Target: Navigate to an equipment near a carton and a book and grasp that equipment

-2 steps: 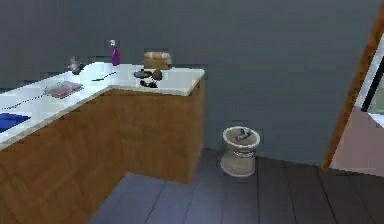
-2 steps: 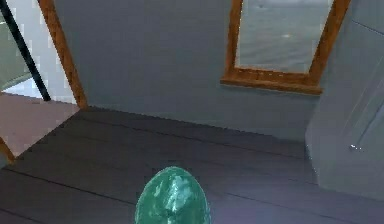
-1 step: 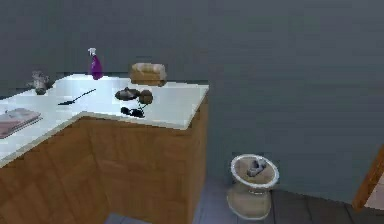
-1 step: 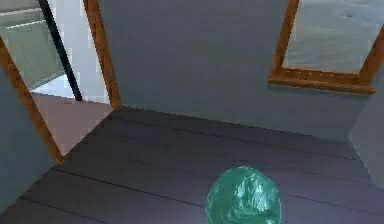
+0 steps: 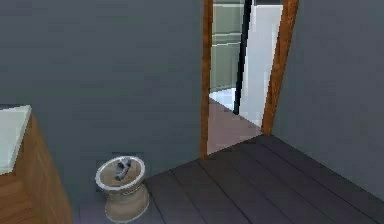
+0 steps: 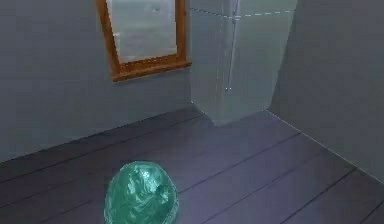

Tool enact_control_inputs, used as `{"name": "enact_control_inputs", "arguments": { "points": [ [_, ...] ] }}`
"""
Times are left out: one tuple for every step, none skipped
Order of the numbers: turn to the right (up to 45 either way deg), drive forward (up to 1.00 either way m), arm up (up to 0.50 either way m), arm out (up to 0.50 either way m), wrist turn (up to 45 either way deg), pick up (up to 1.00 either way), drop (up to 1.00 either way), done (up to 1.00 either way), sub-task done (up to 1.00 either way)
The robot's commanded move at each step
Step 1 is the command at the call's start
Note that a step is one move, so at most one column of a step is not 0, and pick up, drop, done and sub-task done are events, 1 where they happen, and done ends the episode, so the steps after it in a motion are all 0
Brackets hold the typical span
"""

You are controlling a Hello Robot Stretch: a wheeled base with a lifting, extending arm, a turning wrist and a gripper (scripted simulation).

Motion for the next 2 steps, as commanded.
{"name": "enact_control_inputs", "arguments": {
  "points": [
    [21.0, 0.00, 0.00, 0.00, 0.0, 0.00, 0.00, 0.00, 0.00],
    [0.0, 0.75, 0.00, 0.00, 0.0, 0.00, 0.00, 0.00, 0.00]
  ]
}}
